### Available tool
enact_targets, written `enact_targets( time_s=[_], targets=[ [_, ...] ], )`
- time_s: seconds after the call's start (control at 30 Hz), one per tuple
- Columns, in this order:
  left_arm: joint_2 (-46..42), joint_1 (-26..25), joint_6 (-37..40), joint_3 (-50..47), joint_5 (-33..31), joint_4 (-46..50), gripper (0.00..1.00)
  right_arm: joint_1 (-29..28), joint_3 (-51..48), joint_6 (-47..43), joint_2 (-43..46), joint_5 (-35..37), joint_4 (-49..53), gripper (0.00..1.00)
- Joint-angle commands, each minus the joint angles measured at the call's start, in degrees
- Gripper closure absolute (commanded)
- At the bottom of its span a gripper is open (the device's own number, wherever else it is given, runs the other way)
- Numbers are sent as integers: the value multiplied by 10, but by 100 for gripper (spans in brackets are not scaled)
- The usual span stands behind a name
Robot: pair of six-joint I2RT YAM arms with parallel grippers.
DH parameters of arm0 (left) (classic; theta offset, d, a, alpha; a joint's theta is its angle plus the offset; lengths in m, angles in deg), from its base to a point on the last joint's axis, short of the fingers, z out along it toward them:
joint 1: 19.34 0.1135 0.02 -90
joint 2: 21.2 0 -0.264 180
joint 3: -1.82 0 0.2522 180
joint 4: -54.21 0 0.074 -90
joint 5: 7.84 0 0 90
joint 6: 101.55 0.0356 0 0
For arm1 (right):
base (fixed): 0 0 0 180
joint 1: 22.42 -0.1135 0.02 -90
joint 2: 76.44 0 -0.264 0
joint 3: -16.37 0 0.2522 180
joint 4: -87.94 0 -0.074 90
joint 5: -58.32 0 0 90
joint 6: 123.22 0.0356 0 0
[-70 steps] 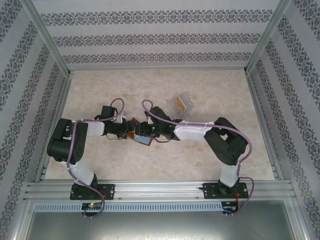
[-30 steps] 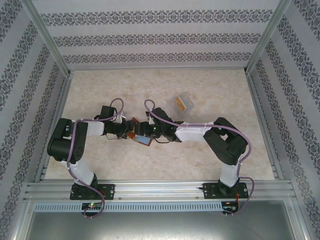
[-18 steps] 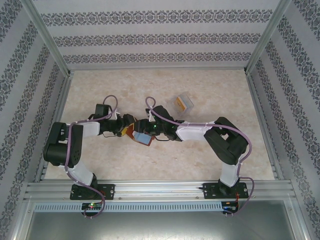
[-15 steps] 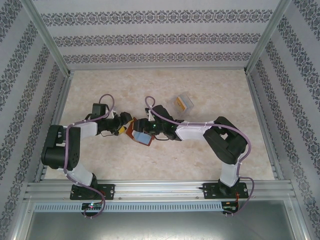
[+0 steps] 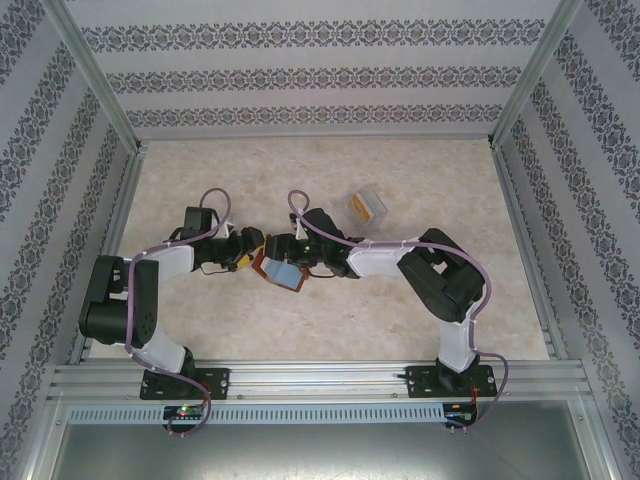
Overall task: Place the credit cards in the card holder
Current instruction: Flip over the card slot in the card holder.
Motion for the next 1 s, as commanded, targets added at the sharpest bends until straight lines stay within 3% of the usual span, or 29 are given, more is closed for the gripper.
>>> enact_targets(
  time_s=[0.0,0.2,0.37,0.67,0.83,0.97],
  targets=[
    [1,-11,11,-12,24,-1,21,8,32,14,-29,-4,-16,40],
    [5,-11,-18,-38,48,-51,22,15,50,52,-48,-17,-39,38],
    [-1,-11,-26,-50,54,-69,33,22,56,73,-60,-20,-50,38],
    [-27,-11,-30,-60,50,-77,31,35,40,108,-70,-18,-84,38],
    [-27,-11,-37,-66,51,-89,39,36,32,108,-68,-20,-89,45],
    [-29,-11,-38,-69,52,-94,40,35,29,114,-74,-17,-93,56]
  ],
)
